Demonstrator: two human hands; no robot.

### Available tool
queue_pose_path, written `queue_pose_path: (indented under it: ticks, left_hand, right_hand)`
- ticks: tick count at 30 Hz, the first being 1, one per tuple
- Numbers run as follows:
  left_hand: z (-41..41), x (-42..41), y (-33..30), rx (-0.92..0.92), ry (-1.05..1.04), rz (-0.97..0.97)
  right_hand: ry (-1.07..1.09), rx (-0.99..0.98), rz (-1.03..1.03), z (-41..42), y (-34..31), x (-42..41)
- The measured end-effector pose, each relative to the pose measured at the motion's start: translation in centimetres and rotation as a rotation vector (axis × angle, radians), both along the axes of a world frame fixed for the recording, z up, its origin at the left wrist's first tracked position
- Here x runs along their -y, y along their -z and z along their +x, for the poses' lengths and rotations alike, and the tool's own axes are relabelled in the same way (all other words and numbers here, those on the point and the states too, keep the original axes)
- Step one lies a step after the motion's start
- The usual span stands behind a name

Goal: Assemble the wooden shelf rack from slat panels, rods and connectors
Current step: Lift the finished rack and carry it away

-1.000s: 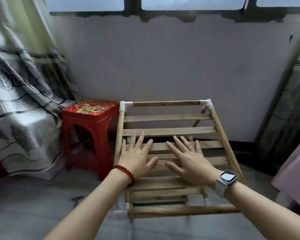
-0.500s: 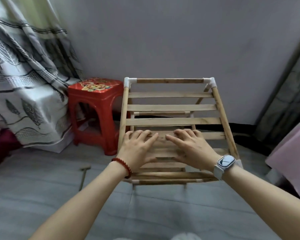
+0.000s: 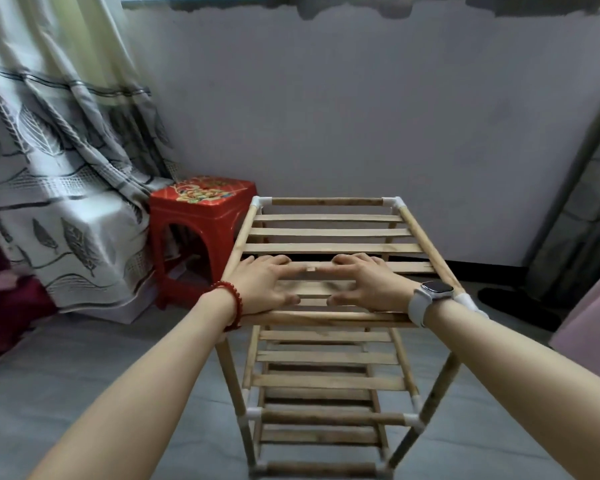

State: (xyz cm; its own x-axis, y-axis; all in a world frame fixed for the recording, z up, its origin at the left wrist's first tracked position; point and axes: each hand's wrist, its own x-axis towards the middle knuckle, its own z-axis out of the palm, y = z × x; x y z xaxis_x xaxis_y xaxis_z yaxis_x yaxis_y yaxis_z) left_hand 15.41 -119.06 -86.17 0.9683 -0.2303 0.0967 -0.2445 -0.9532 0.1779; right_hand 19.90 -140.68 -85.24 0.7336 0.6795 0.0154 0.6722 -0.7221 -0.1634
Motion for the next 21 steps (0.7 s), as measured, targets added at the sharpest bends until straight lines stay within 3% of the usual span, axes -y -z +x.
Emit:
queue_pose_path:
  ticks: [6,11,14,17,21]
  left_hand:
    - [3.3,-1.2,-0.7,-0.030,-0.019,-0.200]
    - [9.6,-0.5,-1.8,0.177,-0.014,-0.111]
    - [13.6,0.2,-2.0,0.207,-0.136,0.014]
    - [15.2,1.0,-0.7,0.098,-0.330,0.085]
    - [15.0,1.7,0.8,-0.091,-0.446,-0.016]
  right_hand:
    - [-0.053,-0.133,0.083,3.7,-1.6,-0.6]
    - [-0.058,0.065,0.162,9.9,-1.5,-2.2]
    - [0.058,0.195,0.092,14.1,-0.5,-3.2]
    - [0.193,0.132,-0.031,16.5,1.0,-4.0]
    - [0.218,0.025,-0.104,16.8,2.2,-4.5]
